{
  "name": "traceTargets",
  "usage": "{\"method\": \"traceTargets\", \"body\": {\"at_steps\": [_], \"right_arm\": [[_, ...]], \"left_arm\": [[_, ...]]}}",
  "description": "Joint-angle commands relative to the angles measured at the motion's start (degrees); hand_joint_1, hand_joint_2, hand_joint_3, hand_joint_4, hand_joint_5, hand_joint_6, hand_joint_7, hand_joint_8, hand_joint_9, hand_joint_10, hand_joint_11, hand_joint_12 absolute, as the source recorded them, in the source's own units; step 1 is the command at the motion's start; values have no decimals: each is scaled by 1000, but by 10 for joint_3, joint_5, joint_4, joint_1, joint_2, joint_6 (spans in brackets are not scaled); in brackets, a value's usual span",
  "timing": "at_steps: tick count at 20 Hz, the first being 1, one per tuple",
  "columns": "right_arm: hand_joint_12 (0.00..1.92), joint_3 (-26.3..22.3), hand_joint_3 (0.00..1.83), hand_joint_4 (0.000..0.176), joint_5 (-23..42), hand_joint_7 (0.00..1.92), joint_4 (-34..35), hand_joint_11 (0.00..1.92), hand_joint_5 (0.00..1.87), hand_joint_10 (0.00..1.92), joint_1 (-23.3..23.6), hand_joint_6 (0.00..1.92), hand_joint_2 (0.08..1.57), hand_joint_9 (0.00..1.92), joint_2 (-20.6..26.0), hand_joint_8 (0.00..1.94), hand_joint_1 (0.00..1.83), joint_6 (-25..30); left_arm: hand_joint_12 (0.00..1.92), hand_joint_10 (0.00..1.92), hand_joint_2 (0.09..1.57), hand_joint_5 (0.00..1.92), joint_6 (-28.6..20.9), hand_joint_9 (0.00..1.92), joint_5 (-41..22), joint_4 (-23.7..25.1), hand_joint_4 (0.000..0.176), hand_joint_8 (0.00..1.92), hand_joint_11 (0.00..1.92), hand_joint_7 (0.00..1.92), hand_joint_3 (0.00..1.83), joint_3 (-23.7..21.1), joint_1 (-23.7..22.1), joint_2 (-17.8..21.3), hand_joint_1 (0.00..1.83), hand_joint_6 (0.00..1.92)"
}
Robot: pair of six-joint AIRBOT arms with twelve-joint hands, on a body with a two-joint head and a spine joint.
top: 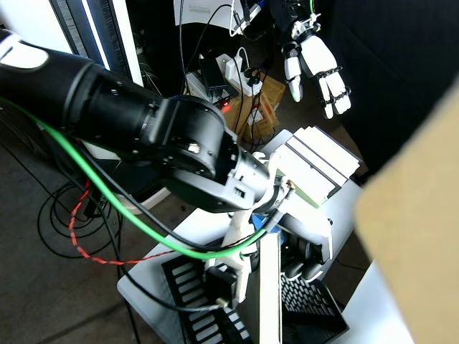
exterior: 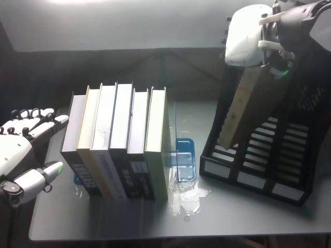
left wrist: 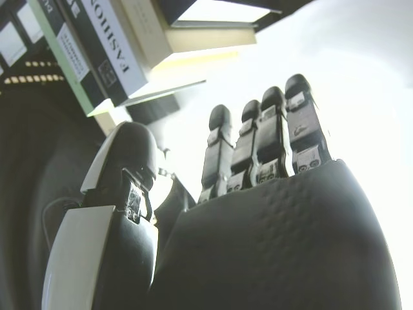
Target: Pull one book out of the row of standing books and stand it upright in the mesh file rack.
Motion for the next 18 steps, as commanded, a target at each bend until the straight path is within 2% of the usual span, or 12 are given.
{"method": "traceTargets", "body": {"at_steps": [1, 6, 9, 10, 11, 12, 13, 14, 15, 16, 17, 18], "right_arm": [[1700, 7, 0, 0, -53, 955, -20, 553, 715, 1388, 2, 1176, 1195, 868, 6, 1287, 1231, -2], [1700, 36, 0, 0, -60, 955, -20, 553, 715, 1388, -8, 1176, 1195, 868, -12, 1287, 1231, 18], [1700, 48, 0, 0, -61, 955, -20, 553, 715, 1388, -15, 1176, 1195, 868, -23, 1287, 1231, 23], [1419, 52, 0, 0, -62, 409, -20, 110, 298, 885, -17, 709, 1171, 282, -26, 579, 1047, 24], [1325, 58, 0, 0, -62, 346, -20, 21, 270, 637, -20, 412, 1162, 210, -32, 258, 994, 25], [1280, 63, 2, 0, -62, 329, -20, 3, 251, 491, -21, 241, 1199, 201, -35, 103, 906, 26], [1241, 70, 0, 0, -62, 357, -20, 0, 328, 383, -23, 133, 1162, 230, -47, 38, 962, 30], [1244, 75, 0, 0, -62, 346, -20, 0, 328, 301, -25, 57, 1154, 262, -53, 9, 921, 33], [1232, 79, 0, 0, -62, 312, -20, 0, 314, 232, -26, 21, 1152, 283, -54, 1, 901, 35], [1158, 81, 0, 0, -62, 288, -20, 0, 299, 209, -27, 8, 1108, 282, -54, 1, 970, 36], [1189, 81, 0, 0, -62, 288, -20, 0, 312, 192, -27, 9, 1114, 269, -54, 2, 915, 37], [1117, 81, 0, 0, -62, 222, -20, 0, 221, 168, -28, 1, 1115, 235, -54, 0, 881, 37]], "left_arm": [[0, 0, 1479, 126, -1, 0, -60, 3, 34, 0, 0, 0, 3, 4, -3, -2, 454, 3], [0, 0, 1489, 132, -3, 0, -58, 5, 32, 0, 0, 0, 3, 6, -4, -3, 425, 3], [0, 0, 1479, 146, -5, 0, -58, 6, 23, 1, 0, 4, 0, 7, -4, -4, 494, 3], [0, 0, 1479, 146, -6, 0, -58, 7, 21, 1, 0, 4, 0, 7, -4, -5, 498, 3], [0, 0, 1478, 147, -6, 0, -57, 7, 22, 2, 0, 8, 0, 7, -4, -5, 493, 3], [0, 0, 1478, 149, -6, 0, -57, 8, 24, 1, 0, 6, 0, 7, -4, -5, 490, 4], [0, 0, 1477, 153, -6, 0, -57, 8, 23, 3, 0, 11, 0, 7, -4, -5, 489, 5], [0, 0, 1478, 151, -6, 0, -57, 8, 23, 2, 0, 9, 0, 8, -4, -5, 492, 4], [0, 0, 1481, 145, -6, 0, -57, 8, 25, 1, 0, 2, 0, 8, -4, -5, 475, 1], [0, 0, 1487, 134, -6, 0, -57, 8, 29, 0, 0, 0, 3, 8, -4, -5, 448, 2], [0, 0, 1488, 135, -6, 0, -57, 8, 26, 1, 0, 3, 3, 8, -4, -5, 442, 3], [0, 0, 1485, 144, -6, 0, -57, 8, 24, 3, 0, 9, 0, 8, -4, -5, 461, 5]]}}
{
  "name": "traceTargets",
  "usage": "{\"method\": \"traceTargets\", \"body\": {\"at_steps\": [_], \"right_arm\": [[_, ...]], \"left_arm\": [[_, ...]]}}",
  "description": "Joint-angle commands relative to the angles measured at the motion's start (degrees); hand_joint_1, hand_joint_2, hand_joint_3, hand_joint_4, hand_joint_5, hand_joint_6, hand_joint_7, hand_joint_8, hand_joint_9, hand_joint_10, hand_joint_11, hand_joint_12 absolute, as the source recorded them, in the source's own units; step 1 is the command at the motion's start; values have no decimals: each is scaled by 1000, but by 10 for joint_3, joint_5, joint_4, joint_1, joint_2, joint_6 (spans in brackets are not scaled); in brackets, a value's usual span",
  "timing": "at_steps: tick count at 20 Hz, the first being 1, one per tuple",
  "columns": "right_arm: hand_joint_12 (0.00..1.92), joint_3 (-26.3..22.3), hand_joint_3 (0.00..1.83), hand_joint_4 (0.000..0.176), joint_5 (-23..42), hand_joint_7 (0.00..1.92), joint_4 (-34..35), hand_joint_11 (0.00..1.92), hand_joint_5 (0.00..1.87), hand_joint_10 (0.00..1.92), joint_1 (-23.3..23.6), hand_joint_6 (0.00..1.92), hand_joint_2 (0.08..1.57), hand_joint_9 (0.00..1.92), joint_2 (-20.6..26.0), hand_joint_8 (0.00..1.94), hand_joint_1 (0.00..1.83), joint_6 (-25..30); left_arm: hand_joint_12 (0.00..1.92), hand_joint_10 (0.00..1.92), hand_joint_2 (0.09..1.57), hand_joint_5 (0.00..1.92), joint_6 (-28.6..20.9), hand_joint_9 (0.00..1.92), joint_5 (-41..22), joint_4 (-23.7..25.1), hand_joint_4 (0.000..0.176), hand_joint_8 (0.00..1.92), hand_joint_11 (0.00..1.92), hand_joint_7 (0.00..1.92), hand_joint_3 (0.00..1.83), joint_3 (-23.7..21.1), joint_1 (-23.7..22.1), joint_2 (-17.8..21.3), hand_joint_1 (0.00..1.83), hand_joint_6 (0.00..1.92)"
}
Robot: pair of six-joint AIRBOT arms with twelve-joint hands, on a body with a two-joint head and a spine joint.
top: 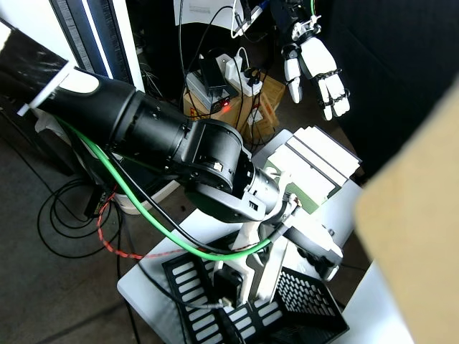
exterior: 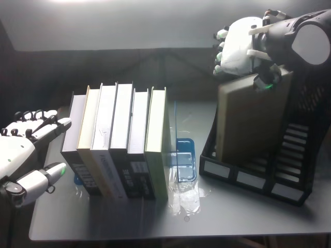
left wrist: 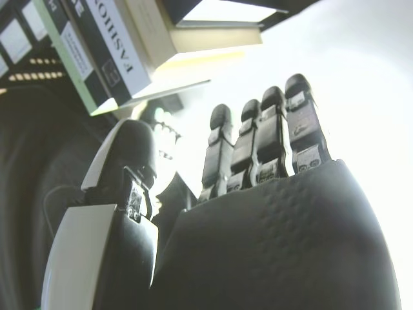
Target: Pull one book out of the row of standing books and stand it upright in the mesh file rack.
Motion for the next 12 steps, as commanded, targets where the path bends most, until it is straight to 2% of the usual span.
{"method": "traceTargets", "body": {"at_steps": [1, 2, 3, 4, 5, 6, 7, 8, 9, 10, 12], "right_arm": [[1031, 3, 0, 0, -49, 204, -20, 0, 194, 147, -3, 0, 1084, 215, 7, 0, 899, -3], [865, -7, 0, 0, -50, 137, -20, 0, 162, 97, -3, 2, 1022, 138, 12, 0, 930, -3], [493, -16, 0, 0, -50, 36, -20, 0, 72, 42, -3, 0, 1019, 56, 15, 0, 921, -3], [98, -23, 0, 0, -51, 6, -20, 0, 26, 8, -1, 8, 985, 10, 20, 0, 992, -3], [19, -29, 0, 29, -53, 0, -20, 0, 4, 1, 0, 1, 978, 1, 25, 0, 965, -3], [3, -39, 0, 17, -54, 0, -20, 0, 0, 0, 2, 0, 956, 0, 34, 0, 995, -3], [0, -62, 0, 12, -59, 0, -20, 0, 0, 0, 6, 0, 927, 0, 52, 0, 989, -3], [0, -80, 0, 15, -62, 0, -20, 0, 0, 0, 10, 0, 909, 0, 65, 0, 980, -3], [0, -98, 0, 26, -63, 0, -20, 0, 0, 0, 15, 0, 903, 0, 78, 0, 994, -3], [0, -112, 0, 15, -64, 0, -20, 0, 0, 0, 19, 0, 891, 0, 89, 0, 967, -4], [0, -138, 0, 7, -69, 0, -20, 0, 0, 0, 24, 0, 888, 0, 111, 0, 972, -4]], "left_arm": [[0, 0, 1484, 146, -2, 0, -64, 3, 23, 2, 0, 10, 0, 4, -2, 0, 464, 6], [0, 0, 1479, 155, -2, 0, -63, 3, 19, 5, 0, 21, 0, 3, -2, -1, 478, 7], [0, 0, 1483, 149, -3, 0, -62, 3, 22, 1, 0, 15, 0, 3, -2, -1, 461, 3], [0, 0, 1480, 146, -3, 0, -62, 2, 29, 0, 0, 7, 0, 3, -2, -1, 471, 1], [0, 0, 1476, 146, -3, 0, -62, 1, 33, 1, 0, 3, 0, 3, -2, -1, 487, 1], [0, 0, 1475, 148, -3, 0, -61, 1, 27, 2, 0, 6, 0, 3, -2, -1, 507, 1], [0, 0, 1478, 138, -3, 0, -60, 1, 28, 0, 0, 0, 0, 3, -2, -2, 496, 1], [0, 0, 1478, 136, -4, 0, -60, 1, 36, 0, 0, 0, 0, 2, -2, -2, 494, 1], [0, 0, 1476, 137, -5, 0, -59, 1, 39, 0, 0, 0, 0, 2, -2, -2, 493, 1], [0, 0, 1474, 139, -5, 0, -59, -1, 37, 0, 0, 0, 0, 1, -2, -2, 493, 2], [0, 0, 1476, 134, -5, 0, -59, -2, 42, 0, 0, 0, 0, 0, -2, -2, 484, 0]]}}
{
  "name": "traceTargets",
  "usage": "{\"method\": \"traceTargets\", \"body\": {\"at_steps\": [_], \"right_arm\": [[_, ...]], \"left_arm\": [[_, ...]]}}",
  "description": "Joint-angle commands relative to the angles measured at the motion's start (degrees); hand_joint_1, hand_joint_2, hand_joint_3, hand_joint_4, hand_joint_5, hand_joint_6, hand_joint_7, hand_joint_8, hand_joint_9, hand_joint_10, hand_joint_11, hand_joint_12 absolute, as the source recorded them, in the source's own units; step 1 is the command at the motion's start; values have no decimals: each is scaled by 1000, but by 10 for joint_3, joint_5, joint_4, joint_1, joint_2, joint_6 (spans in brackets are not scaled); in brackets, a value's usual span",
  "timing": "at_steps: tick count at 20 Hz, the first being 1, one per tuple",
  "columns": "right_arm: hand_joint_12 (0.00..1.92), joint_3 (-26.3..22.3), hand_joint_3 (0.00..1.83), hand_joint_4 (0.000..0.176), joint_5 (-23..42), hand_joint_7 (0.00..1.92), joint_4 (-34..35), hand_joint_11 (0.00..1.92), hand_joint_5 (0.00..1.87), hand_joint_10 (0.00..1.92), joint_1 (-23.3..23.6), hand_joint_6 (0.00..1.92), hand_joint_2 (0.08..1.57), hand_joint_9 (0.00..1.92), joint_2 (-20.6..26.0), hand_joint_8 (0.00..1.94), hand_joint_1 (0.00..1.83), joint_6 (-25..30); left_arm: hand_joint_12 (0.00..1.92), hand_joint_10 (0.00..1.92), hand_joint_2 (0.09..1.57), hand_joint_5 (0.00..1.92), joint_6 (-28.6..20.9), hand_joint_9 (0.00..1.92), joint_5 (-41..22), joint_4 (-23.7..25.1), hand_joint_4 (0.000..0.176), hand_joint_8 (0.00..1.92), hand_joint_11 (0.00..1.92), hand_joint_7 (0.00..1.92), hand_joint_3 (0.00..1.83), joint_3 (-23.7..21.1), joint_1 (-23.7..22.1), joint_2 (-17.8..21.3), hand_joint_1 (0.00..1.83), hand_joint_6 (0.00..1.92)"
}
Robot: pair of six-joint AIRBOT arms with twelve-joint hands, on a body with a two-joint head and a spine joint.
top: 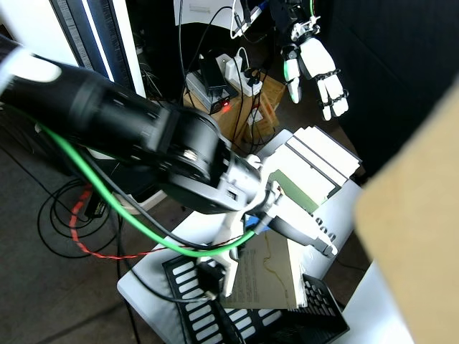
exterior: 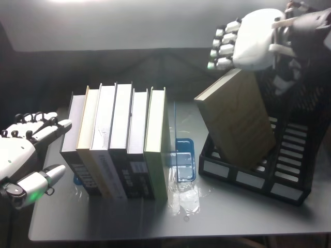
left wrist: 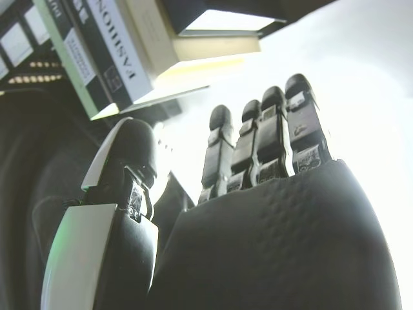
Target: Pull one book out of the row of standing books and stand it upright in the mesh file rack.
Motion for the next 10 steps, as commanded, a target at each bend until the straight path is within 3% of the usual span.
{"method": "traceTargets", "body": {"at_steps": [1, 2, 3, 5, 7, 10], "right_arm": [[0, -10, 0, 15, -50, 0, -20, 0, 0, 0, 10, 0, 893, 0, 8, 0, 961, -4], [0, -28, 0, 34, -50, 0, -20, 0, 0, 0, 13, 0, 904, 0, 22, 0, 949, -4], [0, -51, 0, 38, -55, 0, -20, 0, 0, 0, 15, 0, 904, 0, 39, 0, 926, -5], [0, -87, 0, 34, -64, 0, -20, 0, 0, 0, 16, 0, 886, 0, 66, 0, 881, -6], [0, -120, 0, 12, -76, 0, -20, 0, 0, 0, 16, 0, 891, 0, 91, 0, 942, -6], [0, -147, 0, 0, -95, 0, -15, 0, 0, 0, 16, 0, 918, 0, 113, 0, 881, -5]], "left_arm": [[0, 0, 1477, 129, -2, 0, -64, -1, 46, 0, 0, 0, 0, 0, -2, -1, 482, 0], [0, 0, 1477, 136, -2, 0, -64, -1, 41, 0, 0, 0, 0, -1, -2, -1, 478, 3], [0, 0, 1479, 138, -3, 0, -65, -2, 37, 0, 0, 0, 1, -1, -2, -1, 465, 3], [0, 0, 1479, 128, -3, 0, -65, -2, 34, 0, 0, 0, 0, -3, -2, -1, 489, 0], [0, 0, 1480, 122, -3, 0, -66, -3, 39, 0, 0, 0, 1, -4, -2, 0, 475, 0], [0, 0, 1476, 129, -3, 0, -67, -7, 31, 0, 0, 0, 0, -6, -2, 0, 464, 2]]}}
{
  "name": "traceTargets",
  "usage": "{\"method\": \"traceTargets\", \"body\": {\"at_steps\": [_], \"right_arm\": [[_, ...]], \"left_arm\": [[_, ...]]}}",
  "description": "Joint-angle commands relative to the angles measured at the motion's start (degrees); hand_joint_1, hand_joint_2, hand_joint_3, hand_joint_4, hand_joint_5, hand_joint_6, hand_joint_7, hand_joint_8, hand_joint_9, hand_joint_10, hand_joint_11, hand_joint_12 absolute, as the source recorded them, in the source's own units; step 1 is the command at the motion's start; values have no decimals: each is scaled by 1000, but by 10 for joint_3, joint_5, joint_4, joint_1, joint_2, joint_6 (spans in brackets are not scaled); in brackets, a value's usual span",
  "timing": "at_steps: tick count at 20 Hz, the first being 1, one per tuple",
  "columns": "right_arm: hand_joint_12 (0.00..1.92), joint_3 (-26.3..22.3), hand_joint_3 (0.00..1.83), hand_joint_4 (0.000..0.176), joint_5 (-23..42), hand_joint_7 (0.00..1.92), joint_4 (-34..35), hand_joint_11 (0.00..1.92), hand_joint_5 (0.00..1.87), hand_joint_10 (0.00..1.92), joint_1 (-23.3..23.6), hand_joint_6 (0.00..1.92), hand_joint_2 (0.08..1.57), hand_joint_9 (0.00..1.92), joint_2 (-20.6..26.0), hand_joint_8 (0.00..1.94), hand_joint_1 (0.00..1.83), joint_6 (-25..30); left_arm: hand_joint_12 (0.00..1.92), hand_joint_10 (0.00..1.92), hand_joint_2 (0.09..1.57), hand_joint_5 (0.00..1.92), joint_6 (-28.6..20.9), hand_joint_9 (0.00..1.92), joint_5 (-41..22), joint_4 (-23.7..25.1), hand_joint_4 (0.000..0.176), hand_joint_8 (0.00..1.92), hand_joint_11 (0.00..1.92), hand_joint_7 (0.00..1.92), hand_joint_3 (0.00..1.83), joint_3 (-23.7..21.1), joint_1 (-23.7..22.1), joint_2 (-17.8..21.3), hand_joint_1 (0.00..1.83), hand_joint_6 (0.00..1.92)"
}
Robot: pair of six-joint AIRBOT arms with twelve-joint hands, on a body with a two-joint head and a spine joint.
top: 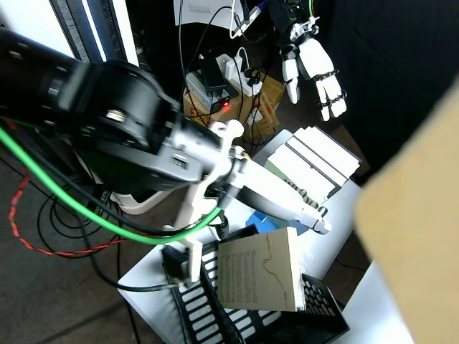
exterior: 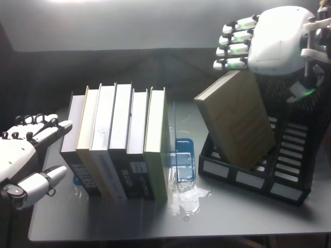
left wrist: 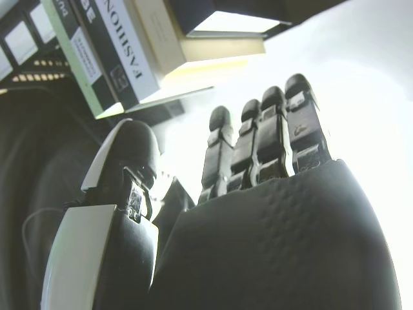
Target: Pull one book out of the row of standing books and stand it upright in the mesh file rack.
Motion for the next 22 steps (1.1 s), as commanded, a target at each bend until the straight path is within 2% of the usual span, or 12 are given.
{"method": "traceTargets", "body": {"at_steps": [1, 5, 7, 9, 11, 13, 14, 15, 17, 18, 19, 22], "right_arm": [[0, -5, 3, 0, -69, 0, 7, 0, 0, 0, 11, 0, 926, 0, 9, 0, 836, -4], [0, -18, 24, 0, -104, 0, 63, 0, 0, 0, 2, 0, 980, 0, 28, 0, 677, 9], [1, -6, 33, 22, -119, 0, -2, 2, 0, 0, -14, 0, 1017, 0, 20, 0, 606, 107], [0, 32, 19, 32, -118, 0, 14, 0, 0, 0, -24, 0, 1002, 0, -9, 0, 664, 114], [0, 78, 26, 95, -100, 0, 44, 0, 0, 0, -35, 0, 1034, 0, -29, 0, 713, 176], [0, 65, 10, 47, -114, 0, -25, 0, 0, 0, -41, 0, 1010, 0, -15, 0, 672, 290], [2, 54, 0, 70, -128, 0, -25, 5, 0, 0, -43, 0, 988, 0, -8, 0, 631, 290], [0, 42, 0, 125, -149, 0, -25, 0, 0, 0, -47, 0, 985, 0, 3, 0, 622, 307], [0, 30, 5, 78, -172, 0, -25, 0, 0, 0, -48, 0, 1002, 0, 17, 0, 622, 338], [0, 20, 8, 80, -188, 0, -25, 0, 0, 0, -48, 0, 1010, 0, 29, 0, 604, 344], [0, 13, 5, 135, -199, 0, -25, 0, 0, 0, -48, 0, 1007, 0, 32, 0, 633, 362], [0, -13, 11, 120, -250, 0, -25, 0, 0, 0, -57, 0, 1023, 0, 60, 0, 523, 414]], "left_arm": [[0, 0, 1471, 131, -1, 0, -69, -1, 28, 0, 0, 0, 0, -1, -2, 0, 476, 2], [0, 0, 1460, 135, -2, 0, -70, -4, 17, 0, 0, 0, 0, -1, -2, 0, 531, 0], [0, 0, 1461, 126, -2, 0, -68, -6, 24, 0, 0, 0, 0, -2, -2, -1, 529, 0], [0, 0, 1454, 127, 0, 0, -65, -9, 24, 0, 0, 0, 0, -2, -1, 0, 563, 1], [0, 0, 1448, 129, 1, 0, -65, -10, 26, 0, 0, 0, 0, -2, 0, -1, 592, 0], [0, 0, 1432, 145, -1, 0, -69, -10, 20, 2, 0, 8, 0, -3, 0, 1, 624, 4], [0, 0, 1426, 155, -1, 0, -69, -11, 11, 5, 0, 19, 0, -4, 0, 1, 641, 6], [0, 0, 1435, 135, -1, 0, -69, -14, 21, 0, 0, 3, 0, -5, 3, 1, 623, 2], [0, 0, 1438, 118, -2, 0, -71, -17, 37, 0, 0, 0, 1, -6, 6, 1, 599, 0], [0, 0, 1439, 120, -3, 0, -71, -17, 42, 0, 0, 0, 1, -7, 6, 1, 593, 2], [0, 0, 1436, 125, -3, 0, -71, -17, 34, 2, 0, 8, 0, -7, 6, 2, 602, 3], [0, 0, 1437, 131, -2, 0, -71, -20, 33, 1, 0, 8, 0, -9, 8, 2, 620, 3]]}}
